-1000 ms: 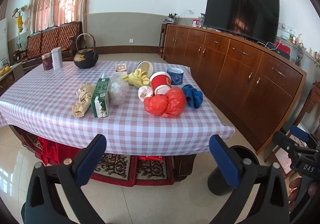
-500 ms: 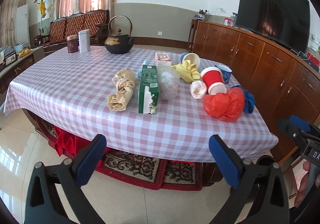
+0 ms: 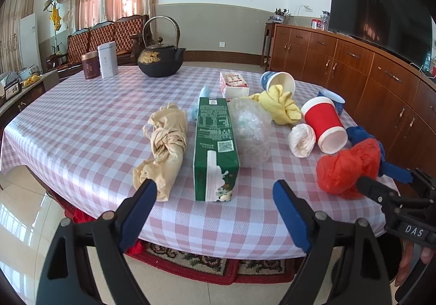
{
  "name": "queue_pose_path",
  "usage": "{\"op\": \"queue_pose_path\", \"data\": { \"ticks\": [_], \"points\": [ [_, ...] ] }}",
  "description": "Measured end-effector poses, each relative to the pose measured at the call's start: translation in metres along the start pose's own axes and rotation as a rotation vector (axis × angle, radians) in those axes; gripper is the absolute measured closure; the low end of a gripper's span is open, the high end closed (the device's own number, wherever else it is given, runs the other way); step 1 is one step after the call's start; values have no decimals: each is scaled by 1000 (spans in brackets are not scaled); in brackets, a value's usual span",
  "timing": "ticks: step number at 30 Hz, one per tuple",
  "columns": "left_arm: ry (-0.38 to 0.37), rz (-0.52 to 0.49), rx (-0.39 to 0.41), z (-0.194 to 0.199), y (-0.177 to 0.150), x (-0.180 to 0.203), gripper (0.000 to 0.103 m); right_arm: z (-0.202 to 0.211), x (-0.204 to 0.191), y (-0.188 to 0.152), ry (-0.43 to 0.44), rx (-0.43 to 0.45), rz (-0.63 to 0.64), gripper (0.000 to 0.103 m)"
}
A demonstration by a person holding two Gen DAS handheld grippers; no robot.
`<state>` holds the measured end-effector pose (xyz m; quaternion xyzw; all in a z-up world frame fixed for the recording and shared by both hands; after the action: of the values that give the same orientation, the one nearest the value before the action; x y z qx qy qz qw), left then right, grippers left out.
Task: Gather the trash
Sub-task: 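Grasp the green carton with the left tool while the right tool grasps the red bag, then carry the green carton and red bag with both tools over the black bucket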
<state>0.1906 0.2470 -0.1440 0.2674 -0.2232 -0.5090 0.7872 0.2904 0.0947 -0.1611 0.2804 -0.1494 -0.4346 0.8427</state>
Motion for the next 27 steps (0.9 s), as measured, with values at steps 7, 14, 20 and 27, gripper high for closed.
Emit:
{"op": "queue_pose_path", "data": {
  "ticks": [7,14,20,27],
  "points": [
    [15,-3,-9,-24,20,-6,22,-28,1,17,17,-16,5,34],
    [0,1,-45,-43,22,-10,45,-30,-3,25,33,11,10,47],
    [-12,-26,-35,-44,22,-4,63,-36,-5,36,71,14,-2,46],
    [-21,-33,-12,-32,23,-2,64,-31,-11,31,122,30,-13,94]
  ]
}}
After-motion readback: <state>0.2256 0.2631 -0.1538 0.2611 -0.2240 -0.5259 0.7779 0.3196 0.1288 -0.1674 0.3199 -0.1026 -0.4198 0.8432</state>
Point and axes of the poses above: each gripper's, at about its wrist camera, not at the fingertips, and z roughly against the way its jaws point, x to its right, y to its top, the point moved 10 cm from there along -z, roughly the way its jaws point, and after that the axes turned 12 degrees about -x, right-handed, at the moved point
